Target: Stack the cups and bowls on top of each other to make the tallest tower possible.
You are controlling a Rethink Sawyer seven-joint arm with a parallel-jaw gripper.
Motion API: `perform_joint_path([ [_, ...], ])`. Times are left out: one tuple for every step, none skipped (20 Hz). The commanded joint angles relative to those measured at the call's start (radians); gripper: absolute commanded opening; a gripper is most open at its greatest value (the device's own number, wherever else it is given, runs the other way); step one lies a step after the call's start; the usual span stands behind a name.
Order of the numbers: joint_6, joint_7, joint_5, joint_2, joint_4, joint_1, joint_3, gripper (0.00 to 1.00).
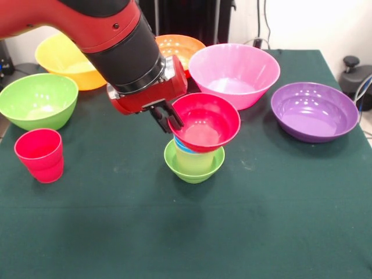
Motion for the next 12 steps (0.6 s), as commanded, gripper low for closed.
perform_joint_path([
  [-0.052, -0.327, -0.075, 0.057, 0.036, -0.001, 0.012, 0.0],
  [-0.052, -0.327, -0.076, 0.058, 0.037, -0.002, 0.012, 0.0],
  [-0.052, -0.327, -0.077, 0.058, 0.038, -0.003, 0.012, 0.0],
  [-0.05, -0.327, -0.078, 0.057, 0.038, -0.002, 0.012, 0.0],
  [-0.047, -0.327, -0.079, 0.057, 0.037, -0.003, 0.011, 0.0],
  [-0.045, -0.327, -0.08, 0.056, 0.037, -0.003, 0.011, 0.0],
  [-0.045, -0.326, -0.082, 0.055, 0.038, -0.003, 0.009, 0.0],
  [-0.046, -0.326, -0.082, 0.054, 0.04, -0.004, 0.01, 0.0],
  [-0.045, -0.326, -0.083, 0.055, 0.041, -0.006, 0.009, 0.0],
  [-0.046, -0.327, -0.084, 0.054, 0.041, -0.007, 0.009, 0.0],
  [-0.048, -0.328, -0.085, 0.054, 0.042, -0.008, 0.009, 0.0],
  [-0.048, -0.328, -0.087, 0.054, 0.042, -0.008, 0.009, 0.0],
])
